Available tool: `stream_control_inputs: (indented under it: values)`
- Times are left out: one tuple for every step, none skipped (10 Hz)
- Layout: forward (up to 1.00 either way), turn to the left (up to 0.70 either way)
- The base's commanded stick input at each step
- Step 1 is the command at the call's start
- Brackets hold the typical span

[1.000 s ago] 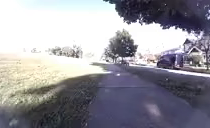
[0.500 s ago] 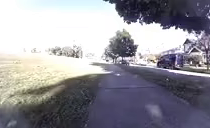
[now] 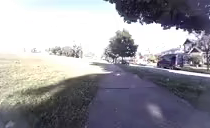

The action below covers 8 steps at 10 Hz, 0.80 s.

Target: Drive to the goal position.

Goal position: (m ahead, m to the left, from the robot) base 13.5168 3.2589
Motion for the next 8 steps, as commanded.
stream_control_inputs:
  values:
    - [0.09, 0.00]
    - [0.08, 0.00]
    - [0.08, 0.00]
    - [0.07, 0.00]
    - [0.08, 0.00]
    - [0.08, 0.00]
    - [0.07, 0.00]
    - [0.07, 0.00]
